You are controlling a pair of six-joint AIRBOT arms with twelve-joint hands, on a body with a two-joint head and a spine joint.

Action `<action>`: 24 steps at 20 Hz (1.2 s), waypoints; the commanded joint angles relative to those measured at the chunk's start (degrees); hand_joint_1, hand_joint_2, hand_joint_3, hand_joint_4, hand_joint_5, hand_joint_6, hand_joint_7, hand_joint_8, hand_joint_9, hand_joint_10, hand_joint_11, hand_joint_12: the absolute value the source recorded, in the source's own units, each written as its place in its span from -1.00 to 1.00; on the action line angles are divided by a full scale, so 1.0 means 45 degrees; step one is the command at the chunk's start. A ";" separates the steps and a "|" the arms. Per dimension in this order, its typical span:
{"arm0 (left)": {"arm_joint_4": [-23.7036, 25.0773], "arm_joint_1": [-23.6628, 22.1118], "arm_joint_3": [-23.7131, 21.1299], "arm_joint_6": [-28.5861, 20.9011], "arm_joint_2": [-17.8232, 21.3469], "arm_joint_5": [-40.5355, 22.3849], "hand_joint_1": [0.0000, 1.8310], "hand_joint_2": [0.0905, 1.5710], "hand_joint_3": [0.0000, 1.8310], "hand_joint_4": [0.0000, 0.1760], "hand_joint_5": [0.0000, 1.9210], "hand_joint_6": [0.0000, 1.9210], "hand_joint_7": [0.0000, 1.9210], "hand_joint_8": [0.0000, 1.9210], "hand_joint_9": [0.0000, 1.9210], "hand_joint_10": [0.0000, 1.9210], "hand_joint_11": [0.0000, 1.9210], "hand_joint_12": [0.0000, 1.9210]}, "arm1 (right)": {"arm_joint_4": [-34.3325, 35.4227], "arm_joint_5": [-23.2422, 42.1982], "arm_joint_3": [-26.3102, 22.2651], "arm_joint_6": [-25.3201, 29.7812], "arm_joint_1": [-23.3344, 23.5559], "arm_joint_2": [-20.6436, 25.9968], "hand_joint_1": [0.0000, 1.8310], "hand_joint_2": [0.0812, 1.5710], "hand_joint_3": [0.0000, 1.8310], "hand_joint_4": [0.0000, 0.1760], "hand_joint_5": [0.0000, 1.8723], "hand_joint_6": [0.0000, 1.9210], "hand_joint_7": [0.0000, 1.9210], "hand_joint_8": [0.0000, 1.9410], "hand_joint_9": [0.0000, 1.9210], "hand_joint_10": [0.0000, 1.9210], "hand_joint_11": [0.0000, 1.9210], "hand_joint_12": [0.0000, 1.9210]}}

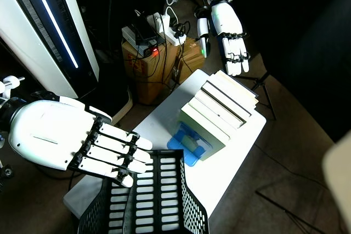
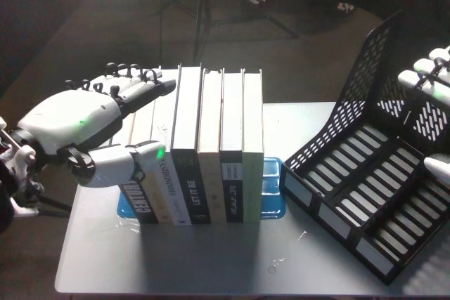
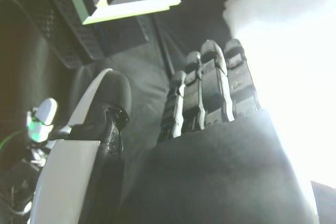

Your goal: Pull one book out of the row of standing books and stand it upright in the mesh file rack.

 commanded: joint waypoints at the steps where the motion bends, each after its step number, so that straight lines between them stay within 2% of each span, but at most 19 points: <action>1: -0.0017 -0.0047 -0.0045 0.0111 0.0164 -0.1582 -0.58 0.71 -0.99 -0.85 -0.98 -0.98 -1.00 -1.00 -1.00 -1.00 -1.00 -1.00 | -0.0161 0.1492 -0.0047 -0.0229 0.0150 0.0040 -0.78 0.61 -0.99 -1.00 -1.00 -1.00 -1.00 -1.00 -1.00 -1.00 -1.00 -0.91; 3: -0.0055 0.0054 -0.0152 0.0279 0.0236 -0.1646 -0.60 0.67 -1.00 -0.72 -1.00 -1.00 -1.00 -1.00 -1.00 -1.00 -1.00 -1.00 | -0.0033 0.1492 -0.0216 -0.0886 0.0150 0.0085 -0.84 0.61 -1.00 -1.00 -1.00 -1.00 -1.00 -1.00 -1.00 -1.00 -1.00 -1.00; 5: -0.0089 0.0065 -0.0241 0.0659 0.0339 -0.1451 -0.87 0.67 -1.00 -0.52 -1.00 -1.00 -1.00 -1.00 -1.00 -1.00 -1.00 -1.00 | 0.0099 0.1493 -0.0395 -0.1528 0.0150 0.0135 -0.89 0.58 -1.00 -1.00 -1.00 -1.00 -1.00 -1.00 -1.00 -1.00 -1.00 -1.00; 7: -0.0096 -0.0009 -0.0318 0.1080 0.0428 -0.1154 -0.93 0.66 -1.00 -0.58 -1.00 -1.00 -1.00 -1.00 -1.00 -1.00 -1.00 -1.00 | 0.0187 0.1481 -0.0434 -0.1807 0.0150 0.0134 -0.90 0.58 -1.00 -1.00 -1.00 -1.00 -1.00 -1.00 -1.00 -1.00 -1.00 -1.00; 8: -0.0032 -0.0088 -0.0318 0.1227 0.0444 -0.0924 -0.96 0.65 -1.00 -0.48 -1.00 -1.00 -1.00 -1.00 -1.00 -1.00 -1.00 -1.00 | 0.0251 0.1475 -0.0442 -0.1925 0.0152 0.0127 -0.91 0.58 -1.00 -1.00 -1.00 -1.00 -1.00 -1.00 -1.00 -1.00 -1.00 -1.00; 12: 0.0332 -0.0512 -0.0282 0.1764 0.0434 -0.0011 -0.87 0.60 -1.00 -0.50 -0.95 -0.99 -1.00 -1.00 -1.00 -1.00 -1.00 -1.00 | 0.0344 0.1354 -0.0404 -0.2047 0.0149 0.0041 -0.88 0.57 -1.00 -1.00 -1.00 -1.00 -1.00 -1.00 -1.00 -1.00 -1.00 -1.00; 14: 0.0636 -0.0932 -0.0193 0.2207 0.0279 0.0735 -0.96 0.58 -1.00 -0.21 -0.93 -0.98 -1.00 -1.00 -1.00 -1.00 -1.00 -1.00 | 0.0403 0.1310 -0.0372 -0.2051 0.0113 0.0000 -0.89 0.55 -1.00 -1.00 -1.00 -1.00 -1.00 -1.00 -1.00 -1.00 -1.00 -1.00; 19: 0.0900 -0.1855 0.0391 0.2823 -0.0344 0.2342 -0.97 0.58 -1.00 -0.16 -0.92 -0.98 -1.00 -1.00 -1.00 -1.00 -1.00 -1.00 | 0.0504 0.1298 -0.0314 -0.2051 0.0040 -0.0099 -0.90 0.55 -1.00 -1.00 -1.00 -1.00 -1.00 -1.00 -1.00 -1.00 -1.00 -1.00; 20: 0.0901 -0.2056 0.0540 0.2989 -0.0507 0.2728 -0.97 0.55 -1.00 -0.08 -0.78 -0.97 -1.00 -1.00 -1.00 -1.00 -1.00 -1.00 | 0.0531 0.1281 -0.0300 -0.2051 0.0031 -0.0111 -0.92 0.55 -1.00 -1.00 -1.00 -1.00 -1.00 -1.00 -1.00 -1.00 -1.00 -1.00; 21: 0.0901 -0.2196 0.0619 0.3168 -0.0619 0.2962 -0.97 0.55 -1.00 -0.08 -0.78 -0.97 -1.00 -1.00 -1.00 -1.00 -1.00 -1.00 | 0.0551 0.1270 -0.0290 -0.2051 0.0029 -0.0120 -0.92 0.55 -1.00 -1.00 -1.00 -1.00 -1.00 -1.00 -1.00 -1.00 -1.00 -1.00; 22: 0.0859 -0.2393 0.0740 0.3509 -0.0789 0.3367 -0.96 0.56 -1.00 0.12 -0.66 -0.98 -1.00 -1.00 -1.00 -1.00 -1.00 -1.00 | 0.0575 0.1265 -0.0276 -0.2051 0.0023 -0.0139 -0.92 0.56 -1.00 -1.00 -1.00 -1.00 -1.00 -1.00 -1.00 -1.00 -1.00 -1.00; 24: 0.0761 -0.2593 0.0973 0.3823 -0.1044 0.3786 -0.97 0.56 -1.00 0.18 -0.61 -0.97 -1.00 -1.00 -1.00 -1.00 -1.00 -1.00 | 0.0630 0.1246 -0.0241 -0.2051 0.0008 -0.0182 -0.94 0.54 -1.00 -1.00 -1.00 -1.00 -1.00 -1.00 -1.00 -1.00 -1.00 -1.00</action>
